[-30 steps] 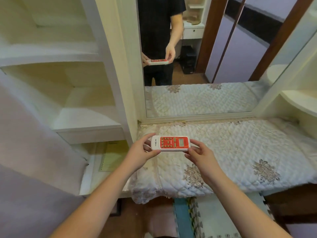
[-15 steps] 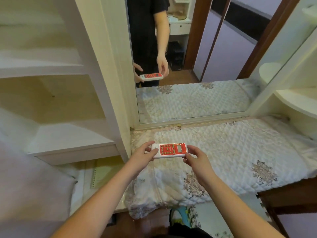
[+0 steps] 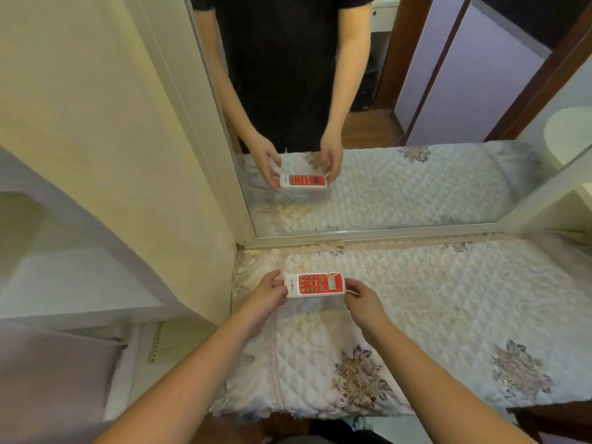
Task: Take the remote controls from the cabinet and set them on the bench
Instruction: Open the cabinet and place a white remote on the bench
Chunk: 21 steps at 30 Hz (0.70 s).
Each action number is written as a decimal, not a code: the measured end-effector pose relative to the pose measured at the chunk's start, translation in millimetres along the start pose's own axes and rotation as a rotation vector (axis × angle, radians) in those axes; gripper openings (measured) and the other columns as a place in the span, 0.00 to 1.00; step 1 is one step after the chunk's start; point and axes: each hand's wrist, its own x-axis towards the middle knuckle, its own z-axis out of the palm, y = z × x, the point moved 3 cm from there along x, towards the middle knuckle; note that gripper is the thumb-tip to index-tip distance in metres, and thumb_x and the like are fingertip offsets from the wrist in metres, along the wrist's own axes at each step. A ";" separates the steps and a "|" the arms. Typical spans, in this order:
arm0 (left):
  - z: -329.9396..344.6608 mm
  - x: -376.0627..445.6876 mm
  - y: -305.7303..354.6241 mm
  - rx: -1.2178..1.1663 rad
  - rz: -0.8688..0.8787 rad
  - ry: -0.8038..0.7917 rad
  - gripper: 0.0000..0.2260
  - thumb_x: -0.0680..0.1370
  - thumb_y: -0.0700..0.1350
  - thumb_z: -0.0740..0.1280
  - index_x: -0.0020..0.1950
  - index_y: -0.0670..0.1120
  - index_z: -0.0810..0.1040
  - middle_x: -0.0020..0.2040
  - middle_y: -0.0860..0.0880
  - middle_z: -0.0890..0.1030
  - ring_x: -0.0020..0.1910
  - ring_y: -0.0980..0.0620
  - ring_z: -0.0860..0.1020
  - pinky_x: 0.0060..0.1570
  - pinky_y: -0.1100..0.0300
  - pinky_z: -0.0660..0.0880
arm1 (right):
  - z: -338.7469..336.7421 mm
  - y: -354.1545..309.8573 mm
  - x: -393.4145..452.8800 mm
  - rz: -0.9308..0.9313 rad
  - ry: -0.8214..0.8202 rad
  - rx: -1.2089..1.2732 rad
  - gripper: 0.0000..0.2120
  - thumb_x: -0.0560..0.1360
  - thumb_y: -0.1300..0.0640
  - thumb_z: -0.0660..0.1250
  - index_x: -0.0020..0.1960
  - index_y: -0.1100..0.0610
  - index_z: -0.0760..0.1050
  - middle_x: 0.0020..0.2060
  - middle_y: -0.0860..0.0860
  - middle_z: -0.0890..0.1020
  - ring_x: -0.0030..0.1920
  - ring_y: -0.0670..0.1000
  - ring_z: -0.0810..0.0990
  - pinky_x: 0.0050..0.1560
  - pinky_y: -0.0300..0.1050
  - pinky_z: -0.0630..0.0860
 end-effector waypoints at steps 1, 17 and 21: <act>3.7 4.3 -0.5 -0.026 -0.026 0.009 0.24 0.77 0.35 0.61 0.72 0.46 0.64 0.62 0.45 0.78 0.56 0.51 0.77 0.59 0.59 0.73 | -1.1 3.1 5.3 0.012 -0.018 -0.009 0.18 0.77 0.66 0.57 0.65 0.57 0.73 0.58 0.52 0.78 0.55 0.50 0.76 0.56 0.46 0.73; 33.7 42.4 -14.6 -0.112 -0.090 0.134 0.14 0.73 0.32 0.59 0.51 0.43 0.81 0.52 0.42 0.83 0.51 0.48 0.78 0.56 0.55 0.72 | -5.8 7.8 49.4 0.073 -0.165 -0.036 0.15 0.79 0.62 0.57 0.63 0.57 0.75 0.55 0.52 0.79 0.51 0.48 0.75 0.51 0.42 0.68; 32.7 47.8 -19.0 -0.103 -0.116 0.132 0.13 0.75 0.33 0.58 0.49 0.41 0.81 0.48 0.45 0.82 0.48 0.49 0.76 0.53 0.54 0.69 | -2.2 8.1 54.6 0.070 -0.179 -0.046 0.16 0.78 0.62 0.58 0.64 0.57 0.74 0.58 0.51 0.79 0.53 0.47 0.74 0.52 0.42 0.68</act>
